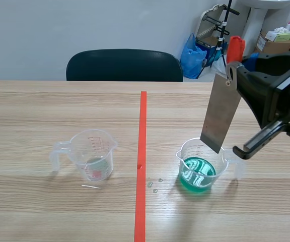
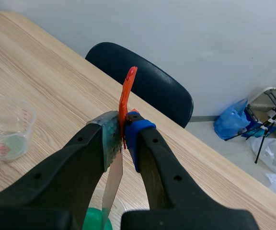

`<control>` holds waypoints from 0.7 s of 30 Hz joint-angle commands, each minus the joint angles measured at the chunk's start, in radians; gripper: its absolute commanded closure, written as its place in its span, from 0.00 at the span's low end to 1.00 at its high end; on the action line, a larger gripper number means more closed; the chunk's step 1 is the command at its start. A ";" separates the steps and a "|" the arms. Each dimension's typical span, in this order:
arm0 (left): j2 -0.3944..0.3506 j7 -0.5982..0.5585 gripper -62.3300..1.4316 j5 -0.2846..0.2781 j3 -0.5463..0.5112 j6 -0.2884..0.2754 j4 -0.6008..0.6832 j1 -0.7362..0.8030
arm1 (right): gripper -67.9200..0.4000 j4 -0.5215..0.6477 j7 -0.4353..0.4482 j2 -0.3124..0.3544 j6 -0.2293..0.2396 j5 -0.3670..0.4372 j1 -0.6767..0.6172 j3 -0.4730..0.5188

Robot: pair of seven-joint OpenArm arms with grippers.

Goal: Do the redox reaction experiment

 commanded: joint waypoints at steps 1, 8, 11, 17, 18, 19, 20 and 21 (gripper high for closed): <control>-0.001 -0.018 0.17 -0.003 -0.003 -0.004 0.006 0.001 | 0.97 0.022 0.015 0.013 -0.007 0.011 0.009 0.010; -0.082 -0.013 0.91 -0.003 -0.003 -0.010 0.006 -0.018 | 0.97 0.022 0.015 0.013 -0.007 0.011 0.009 0.010; -0.128 0.008 0.93 -0.003 -0.002 -0.063 0.006 -0.103 | 0.97 0.022 0.015 0.013 -0.007 0.011 0.009 0.010; -0.242 0.240 0.94 -0.127 0.088 -0.216 0.006 -0.376 | 0.97 0.022 0.015 0.013 -0.007 0.011 0.009 0.010; -0.262 0.289 0.94 -0.161 0.122 -0.216 0.006 -0.427 | 0.97 0.022 0.015 0.013 -0.007 0.011 0.009 0.010; -0.281 0.339 0.94 -0.194 0.162 -0.216 0.006 -0.481 | 0.97 0.022 0.015 0.013 -0.007 0.011 0.009 0.010; -0.299 0.387 0.94 -0.226 0.204 -0.216 0.006 -0.534 | 0.98 0.022 0.015 0.013 -0.007 0.011 0.009 0.010; -0.315 0.435 0.94 -0.261 0.250 -0.216 0.006 -0.591 | 0.97 0.022 0.015 0.013 -0.007 0.011 0.009 0.010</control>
